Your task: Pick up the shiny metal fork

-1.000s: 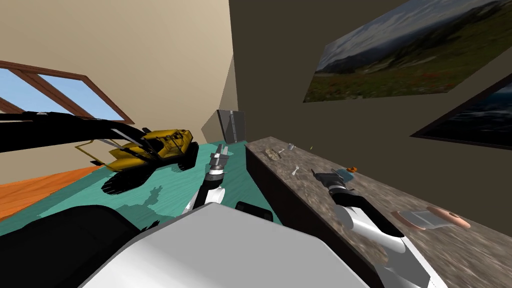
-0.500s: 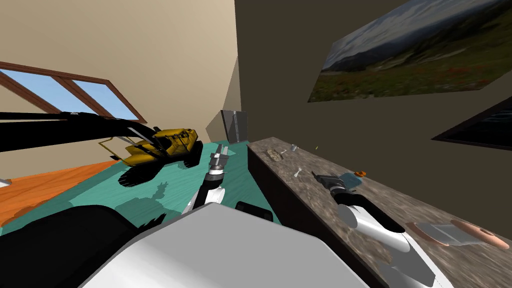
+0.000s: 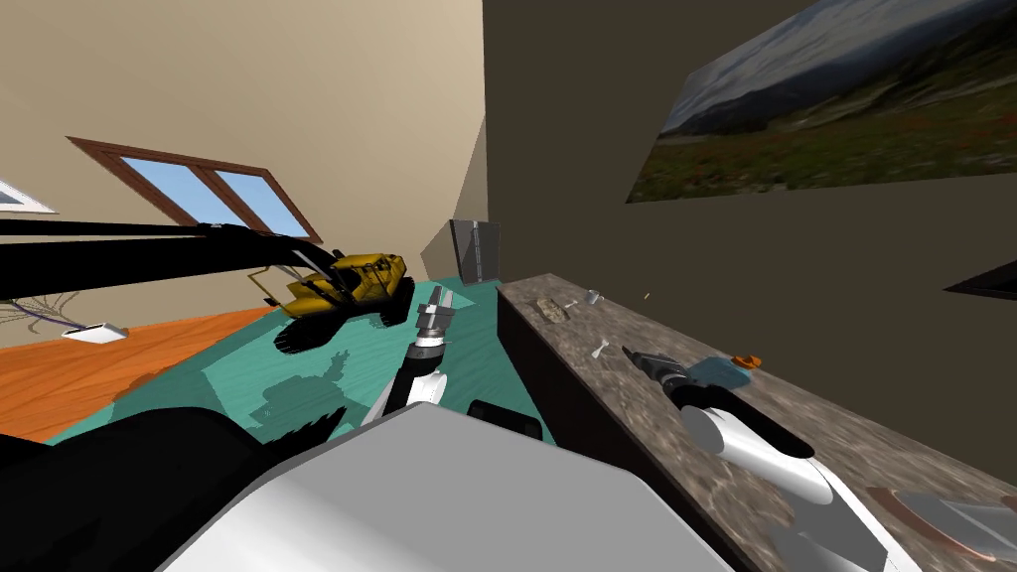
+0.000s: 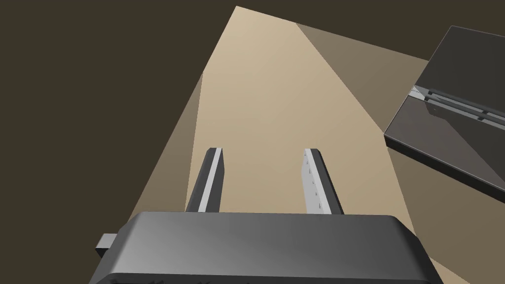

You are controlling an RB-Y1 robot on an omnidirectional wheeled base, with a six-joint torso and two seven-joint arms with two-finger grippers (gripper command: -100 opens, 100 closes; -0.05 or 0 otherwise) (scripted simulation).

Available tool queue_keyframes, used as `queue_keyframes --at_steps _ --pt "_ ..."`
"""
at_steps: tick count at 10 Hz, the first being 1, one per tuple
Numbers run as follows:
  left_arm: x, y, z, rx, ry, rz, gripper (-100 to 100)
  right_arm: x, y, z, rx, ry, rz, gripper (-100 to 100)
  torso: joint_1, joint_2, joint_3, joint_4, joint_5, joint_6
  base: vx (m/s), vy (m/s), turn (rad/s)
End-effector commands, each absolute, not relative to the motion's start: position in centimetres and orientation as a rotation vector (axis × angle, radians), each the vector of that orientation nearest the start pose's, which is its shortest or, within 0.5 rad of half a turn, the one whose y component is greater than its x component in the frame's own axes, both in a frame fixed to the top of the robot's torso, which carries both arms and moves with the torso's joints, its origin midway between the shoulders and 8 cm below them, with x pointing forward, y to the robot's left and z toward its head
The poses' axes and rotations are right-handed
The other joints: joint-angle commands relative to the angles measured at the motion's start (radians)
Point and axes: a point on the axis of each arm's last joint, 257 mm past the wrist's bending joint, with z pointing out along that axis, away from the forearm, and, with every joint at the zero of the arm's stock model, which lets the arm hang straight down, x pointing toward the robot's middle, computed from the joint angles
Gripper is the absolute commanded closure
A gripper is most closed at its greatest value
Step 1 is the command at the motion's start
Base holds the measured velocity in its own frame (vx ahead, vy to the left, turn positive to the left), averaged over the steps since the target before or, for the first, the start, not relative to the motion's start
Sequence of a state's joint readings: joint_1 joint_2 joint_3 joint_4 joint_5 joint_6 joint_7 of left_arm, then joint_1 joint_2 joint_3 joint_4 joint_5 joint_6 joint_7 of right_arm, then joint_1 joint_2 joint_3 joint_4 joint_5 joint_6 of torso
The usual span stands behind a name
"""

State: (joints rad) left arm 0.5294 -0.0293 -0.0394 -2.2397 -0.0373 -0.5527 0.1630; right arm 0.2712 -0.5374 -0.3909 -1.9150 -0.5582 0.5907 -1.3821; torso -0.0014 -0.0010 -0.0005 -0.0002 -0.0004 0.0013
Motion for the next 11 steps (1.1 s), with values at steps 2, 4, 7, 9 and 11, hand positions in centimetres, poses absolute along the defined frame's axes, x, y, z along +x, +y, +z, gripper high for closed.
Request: queue_keyframes --at_steps 2,4,7,9,11 --pt "34.3 26.8 0.7 -0.733 0.574 -1.456 0 42.6 -52.3 -21.3 -2.850 0.162 -1.804 -100 0.000 0.000 0.000 0.000 0.000 0.000 0.001 -0.011 0.087" --pt "34.3 26.8 0.7 -0.733 0.574 -1.456 0 42.3 -52.3 -21.9 -2.846 0.218 -1.759 -100 0.000 0.000 0.000 0.000 0.000 0.000 0.004 -0.015 0.081" --pt "34.3 26.8 0.7 -0.733 0.574 -1.456 0 41.4 -53.2 -23.3 -2.842 0.360 -1.632 -100 0.000 0.000 0.000 0.000 0.000 0.000 0.003 -0.013 0.108" --pt "34.3 26.8 0.7 -0.733 0.574 -1.457 0 40.5 -54.1 -24.6 -2.835 0.484 -1.513 -100 0.000 0.000 0.000 0.000 0.000 -0.001 0.006 -0.015 0.158" --pt "34.3 26.8 0.7 -0.733 0.574 -1.456 0 39.8 -54.9 -25.2 -2.819 0.581 -1.431 -100 0.000 0.000 0.000 0.000 0.000 0.000 0.007 -0.014 0.085"
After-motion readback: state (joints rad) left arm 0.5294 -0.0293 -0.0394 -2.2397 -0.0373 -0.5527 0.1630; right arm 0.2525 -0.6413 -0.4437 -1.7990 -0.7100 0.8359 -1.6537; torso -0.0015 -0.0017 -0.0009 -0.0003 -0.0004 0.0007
